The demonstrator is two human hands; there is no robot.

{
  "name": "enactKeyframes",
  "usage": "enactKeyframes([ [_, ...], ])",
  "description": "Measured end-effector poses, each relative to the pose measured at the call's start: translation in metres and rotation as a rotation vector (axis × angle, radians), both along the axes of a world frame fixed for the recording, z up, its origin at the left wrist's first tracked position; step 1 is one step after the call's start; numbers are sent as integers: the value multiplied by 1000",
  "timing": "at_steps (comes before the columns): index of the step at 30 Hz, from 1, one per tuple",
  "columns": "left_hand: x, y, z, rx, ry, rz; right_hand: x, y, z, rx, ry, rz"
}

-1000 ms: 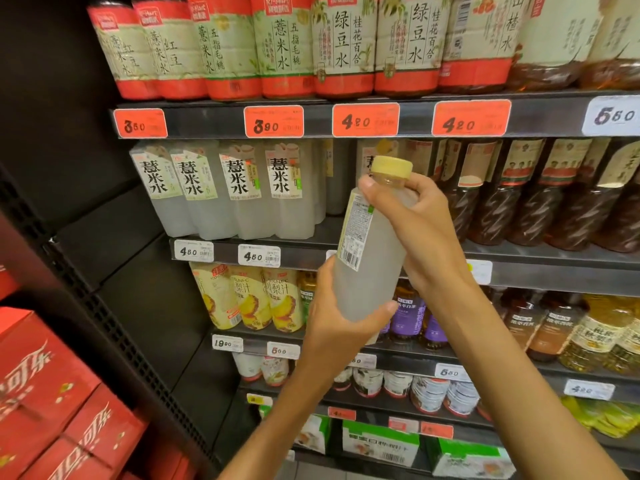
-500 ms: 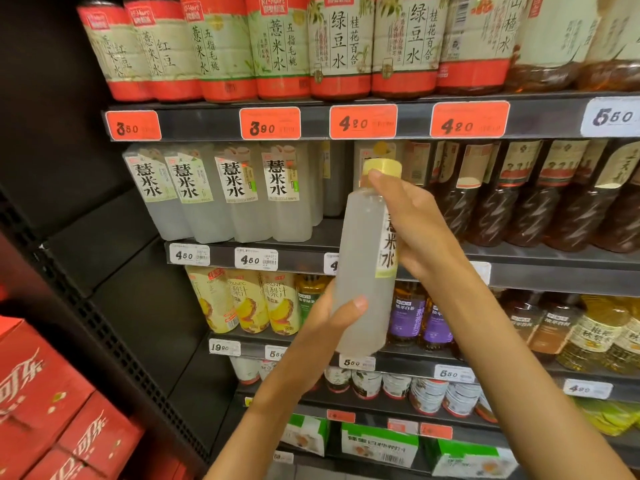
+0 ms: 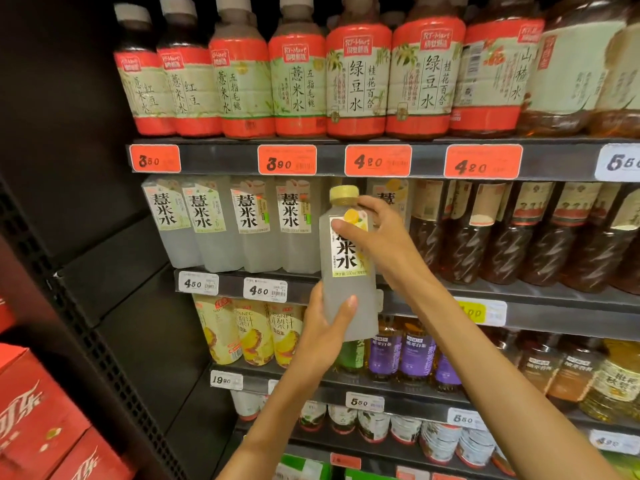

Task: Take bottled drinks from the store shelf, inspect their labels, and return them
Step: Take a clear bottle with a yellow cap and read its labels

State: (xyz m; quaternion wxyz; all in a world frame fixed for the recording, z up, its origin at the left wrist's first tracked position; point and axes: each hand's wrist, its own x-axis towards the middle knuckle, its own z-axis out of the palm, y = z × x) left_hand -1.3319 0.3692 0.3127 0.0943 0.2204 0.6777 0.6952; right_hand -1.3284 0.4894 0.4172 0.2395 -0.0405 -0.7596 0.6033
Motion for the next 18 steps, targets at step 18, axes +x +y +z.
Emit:
enactKeyframes([
  [18, -51, 17, 10, -98, 215, 263, -46, -12, -7, 220, 308, -301],
])
